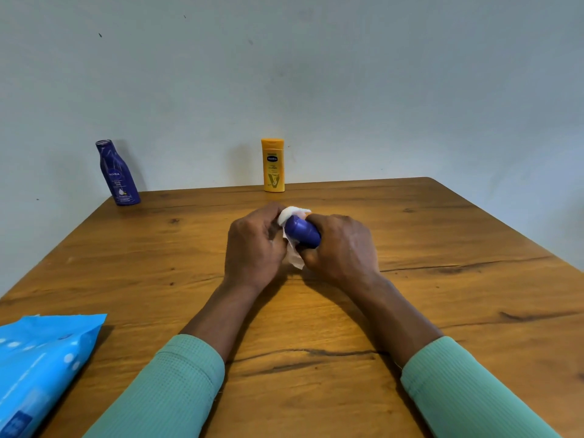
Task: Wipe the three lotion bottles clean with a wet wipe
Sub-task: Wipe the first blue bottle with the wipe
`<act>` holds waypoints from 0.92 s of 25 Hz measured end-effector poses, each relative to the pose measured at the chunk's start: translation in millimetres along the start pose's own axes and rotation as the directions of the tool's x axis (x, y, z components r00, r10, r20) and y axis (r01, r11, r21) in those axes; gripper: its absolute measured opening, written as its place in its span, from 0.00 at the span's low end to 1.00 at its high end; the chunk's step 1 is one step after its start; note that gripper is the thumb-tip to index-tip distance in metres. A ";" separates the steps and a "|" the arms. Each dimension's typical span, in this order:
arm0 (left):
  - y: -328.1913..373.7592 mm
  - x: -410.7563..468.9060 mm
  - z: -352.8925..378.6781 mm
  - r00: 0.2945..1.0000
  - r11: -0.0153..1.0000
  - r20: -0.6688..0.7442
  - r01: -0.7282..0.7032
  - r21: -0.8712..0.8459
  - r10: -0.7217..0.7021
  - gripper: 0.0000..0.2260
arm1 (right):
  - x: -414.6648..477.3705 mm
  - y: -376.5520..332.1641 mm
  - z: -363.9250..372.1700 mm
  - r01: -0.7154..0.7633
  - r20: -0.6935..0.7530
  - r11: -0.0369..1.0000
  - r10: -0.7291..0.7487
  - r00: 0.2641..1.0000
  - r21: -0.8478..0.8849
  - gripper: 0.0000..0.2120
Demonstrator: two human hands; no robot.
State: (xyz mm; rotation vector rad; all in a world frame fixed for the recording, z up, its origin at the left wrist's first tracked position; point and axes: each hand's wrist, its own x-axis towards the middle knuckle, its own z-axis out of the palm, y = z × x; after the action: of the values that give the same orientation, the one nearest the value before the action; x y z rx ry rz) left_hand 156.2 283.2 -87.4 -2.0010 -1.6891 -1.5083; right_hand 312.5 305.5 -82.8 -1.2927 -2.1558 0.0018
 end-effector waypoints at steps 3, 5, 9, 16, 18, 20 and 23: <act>-7.1 6.4 -0.5 0.926 0.853 0.070 0.370 -0.368 -0.371 0.09 | 1.4 3.3 6.5 0.033 -0.038 0.999 -0.034 0.999 -0.026 0.13; -9.3 8.1 -3.8 0.791 0.475 0.388 0.600 -0.644 -0.473 0.08 | 2.7 7.6 10.5 0.025 -0.048 0.997 -0.029 0.998 -0.073 0.14; -11.8 5.1 -2.8 0.679 0.241 0.633 0.729 -0.641 -0.371 0.11 | 3.7 11.9 18.6 0.045 -0.087 0.981 -0.063 0.994 -0.189 0.23; 2.7 -0.3 9.7 0.676 0.344 0.396 0.689 -0.638 -0.621 0.08 | 2.5 -0.6 25.2 0.048 -0.202 0.935 -0.125 0.971 -0.350 0.23; 2.0 1.6 6.6 0.640 0.282 0.425 0.711 -0.644 -0.640 0.09 | 1.9 -0.9 24.8 0.067 -0.227 0.960 -0.132 0.965 -0.271 0.24; -0.1 2.9 5.1 0.631 0.231 0.437 0.701 -0.675 -0.641 0.07 | 4.3 0.8 21.7 0.051 -0.243 0.992 -0.078 0.967 -0.114 0.26; -2.5 5.6 5.8 0.622 0.137 0.409 0.643 -0.754 -0.668 0.09 | 9.3 2.4 17.3 -0.041 -0.291 0.918 0.168 0.942 0.395 0.19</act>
State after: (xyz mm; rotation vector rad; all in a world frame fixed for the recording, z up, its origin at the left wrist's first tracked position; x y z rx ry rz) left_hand 157.0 291.6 -87.3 -1.3321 -2.2057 -3.2731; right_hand 302.7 319.4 -92.8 -1.0911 -1.7013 0.2339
